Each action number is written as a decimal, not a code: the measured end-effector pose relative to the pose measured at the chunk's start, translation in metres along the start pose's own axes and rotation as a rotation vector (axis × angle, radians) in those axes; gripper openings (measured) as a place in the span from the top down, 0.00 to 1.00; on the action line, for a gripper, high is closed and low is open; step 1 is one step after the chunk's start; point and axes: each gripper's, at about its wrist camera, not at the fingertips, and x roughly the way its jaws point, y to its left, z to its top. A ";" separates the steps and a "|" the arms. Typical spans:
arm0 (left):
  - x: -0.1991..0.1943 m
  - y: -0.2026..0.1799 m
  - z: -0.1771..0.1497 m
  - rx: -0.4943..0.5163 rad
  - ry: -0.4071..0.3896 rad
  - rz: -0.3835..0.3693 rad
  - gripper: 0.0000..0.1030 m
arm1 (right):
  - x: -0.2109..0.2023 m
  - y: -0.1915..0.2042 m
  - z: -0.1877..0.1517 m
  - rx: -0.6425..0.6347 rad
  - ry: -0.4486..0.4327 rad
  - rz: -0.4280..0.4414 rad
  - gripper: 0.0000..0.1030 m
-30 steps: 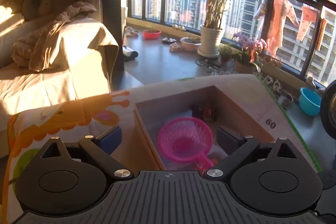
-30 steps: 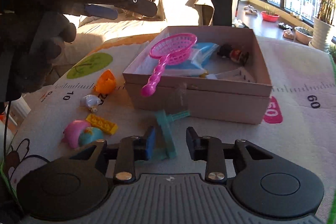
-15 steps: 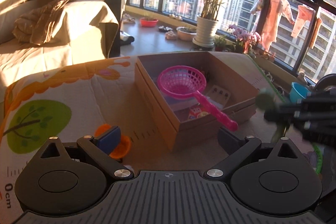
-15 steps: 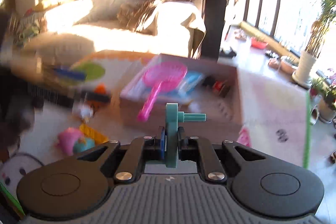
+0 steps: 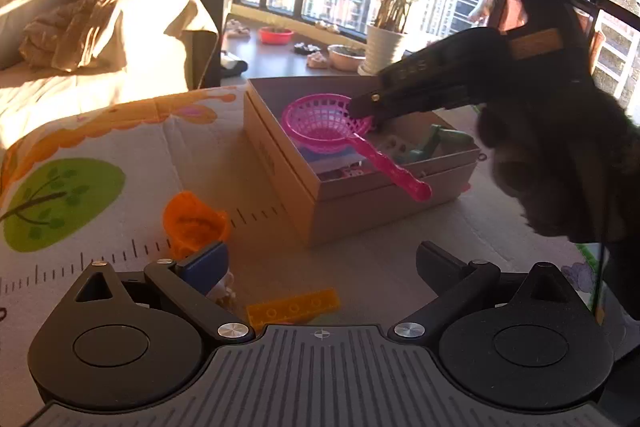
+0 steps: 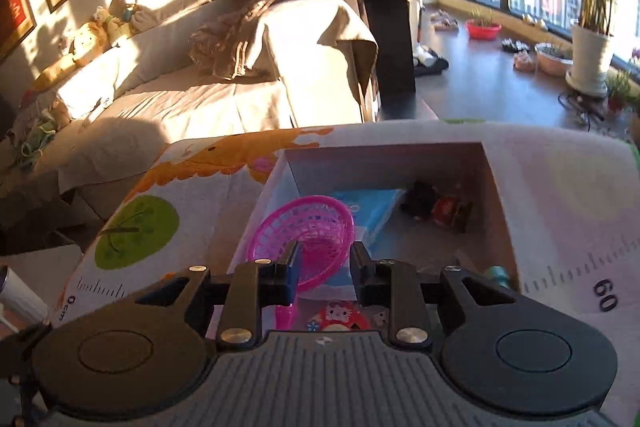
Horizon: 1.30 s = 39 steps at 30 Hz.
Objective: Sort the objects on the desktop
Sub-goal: 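Release the teal crank toy into the pink box with the right tool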
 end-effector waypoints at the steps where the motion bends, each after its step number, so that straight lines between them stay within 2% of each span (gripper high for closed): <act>1: 0.000 0.001 -0.001 -0.003 0.003 -0.007 0.01 | 0.013 0.000 0.001 0.004 0.012 -0.027 0.75; 2: -0.001 0.003 -0.003 -0.007 0.005 -0.010 0.01 | 0.025 0.001 0.002 -0.007 0.028 -0.047 0.78; 3: -0.002 0.005 -0.005 -0.014 0.005 -0.010 0.01 | 0.033 0.000 0.002 -0.020 0.047 -0.052 0.87; 5: -0.005 0.012 -0.008 -0.031 0.001 -0.004 0.01 | 0.036 -0.008 0.005 0.004 0.040 -0.047 0.91; 6: -0.006 0.016 -0.009 -0.044 0.000 0.003 0.01 | 0.034 -0.015 0.009 0.023 0.021 -0.057 0.91; 9: -0.006 0.027 -0.013 -0.089 0.005 0.017 0.00 | 0.027 -0.032 0.018 0.036 -0.057 -0.174 0.91; 13: -0.002 0.032 -0.017 -0.118 0.019 0.015 0.00 | 0.030 -0.056 0.021 0.087 0.000 -0.167 0.90; 19: -0.004 0.036 -0.020 -0.132 0.019 0.019 0.00 | 0.002 -0.072 0.002 0.090 -0.046 -0.229 0.88; 21: -0.003 0.037 -0.020 -0.139 0.021 0.019 0.00 | -0.002 -0.077 -0.007 0.106 -0.036 -0.202 0.89; 23: -0.001 0.036 -0.021 -0.142 0.027 0.018 0.00 | -0.001 -0.075 -0.016 0.106 -0.024 -0.197 0.89; 25: 0.001 0.033 -0.021 -0.138 0.034 0.013 0.00 | 0.004 -0.068 -0.022 0.116 -0.002 -0.147 0.89; 26: 0.002 0.031 -0.022 -0.134 0.038 0.010 0.00 | 0.009 -0.064 -0.025 0.133 0.014 -0.116 0.85; 28: 0.002 0.028 -0.023 -0.126 0.044 0.007 0.00 | 0.013 -0.048 -0.028 0.067 -0.018 -0.147 0.84; 31: 0.000 0.029 -0.024 -0.123 0.042 0.024 0.00 | 0.016 -0.037 -0.026 0.076 -0.015 -0.023 0.84; 32: -0.001 0.030 -0.024 -0.125 0.039 0.035 0.00 | 0.016 -0.031 -0.026 0.061 -0.020 -0.015 0.84; 33: -0.002 0.032 -0.024 -0.125 0.035 0.048 0.00 | 0.016 -0.026 -0.026 0.036 -0.024 -0.029 0.84; 37: -0.005 0.036 -0.030 -0.072 0.054 0.089 0.00 | 0.009 -0.014 -0.032 -0.033 -0.029 -0.182 0.84; 39: -0.009 0.035 -0.037 -0.023 0.065 0.092 0.00 | -0.011 -0.007 -0.042 -0.073 -0.067 -0.157 0.80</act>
